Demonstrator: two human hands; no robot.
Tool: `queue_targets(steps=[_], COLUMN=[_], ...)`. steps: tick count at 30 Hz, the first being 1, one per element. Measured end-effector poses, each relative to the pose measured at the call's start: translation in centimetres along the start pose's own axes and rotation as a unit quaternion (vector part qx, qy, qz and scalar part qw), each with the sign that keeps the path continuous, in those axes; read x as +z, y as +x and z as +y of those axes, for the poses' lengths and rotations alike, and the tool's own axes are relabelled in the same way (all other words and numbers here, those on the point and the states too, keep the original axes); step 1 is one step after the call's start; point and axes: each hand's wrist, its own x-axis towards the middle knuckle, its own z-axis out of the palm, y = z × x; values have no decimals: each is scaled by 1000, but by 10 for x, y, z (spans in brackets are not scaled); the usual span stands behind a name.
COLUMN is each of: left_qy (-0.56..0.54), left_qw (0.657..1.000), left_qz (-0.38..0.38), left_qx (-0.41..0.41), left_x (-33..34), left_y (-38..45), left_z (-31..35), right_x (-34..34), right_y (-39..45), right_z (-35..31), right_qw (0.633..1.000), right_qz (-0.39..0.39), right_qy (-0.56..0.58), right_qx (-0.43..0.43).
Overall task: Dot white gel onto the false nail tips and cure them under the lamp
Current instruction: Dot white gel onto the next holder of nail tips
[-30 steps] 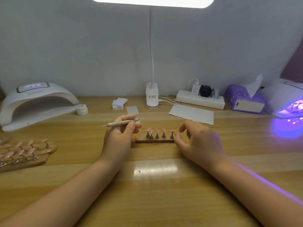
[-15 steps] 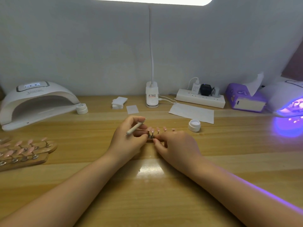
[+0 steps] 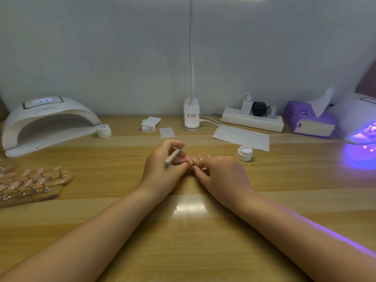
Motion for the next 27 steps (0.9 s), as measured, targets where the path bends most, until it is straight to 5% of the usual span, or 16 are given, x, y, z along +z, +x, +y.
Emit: queue_targets(steps=[27], left_qy=[0], left_qw=[1000], left_qz=[-11], left_qx=[0], left_x=[-18], left_y=[-8], left_z=[2], right_x=[-2], right_y=[-7], right_z=[1], right_qw=[999], right_qz=[5], right_qy=[-7], right_qx=[-51])
